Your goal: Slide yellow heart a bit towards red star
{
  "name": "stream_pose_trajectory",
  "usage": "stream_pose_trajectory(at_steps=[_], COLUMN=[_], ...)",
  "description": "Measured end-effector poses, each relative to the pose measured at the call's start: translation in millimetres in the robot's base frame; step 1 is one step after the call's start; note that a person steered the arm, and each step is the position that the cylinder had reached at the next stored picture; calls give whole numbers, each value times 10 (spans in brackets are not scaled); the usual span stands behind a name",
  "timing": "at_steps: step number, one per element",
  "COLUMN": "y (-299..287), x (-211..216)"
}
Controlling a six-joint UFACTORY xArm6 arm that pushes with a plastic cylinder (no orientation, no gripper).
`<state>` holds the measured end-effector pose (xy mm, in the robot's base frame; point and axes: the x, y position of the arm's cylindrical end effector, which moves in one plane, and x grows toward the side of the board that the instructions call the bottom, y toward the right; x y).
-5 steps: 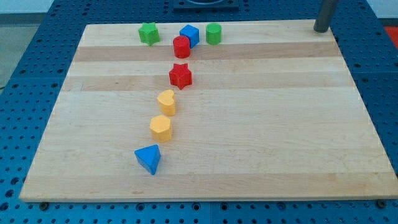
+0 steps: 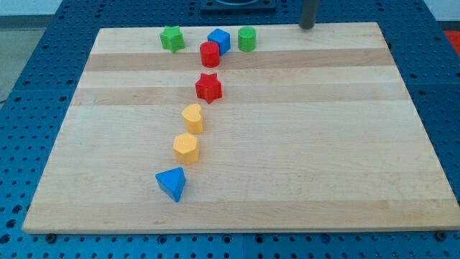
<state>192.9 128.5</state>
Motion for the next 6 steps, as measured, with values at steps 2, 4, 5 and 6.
stream_pose_trajectory(at_steps=[2,4,5,6], y=[-173,-175,-191,-280], x=[224,270,252,280])
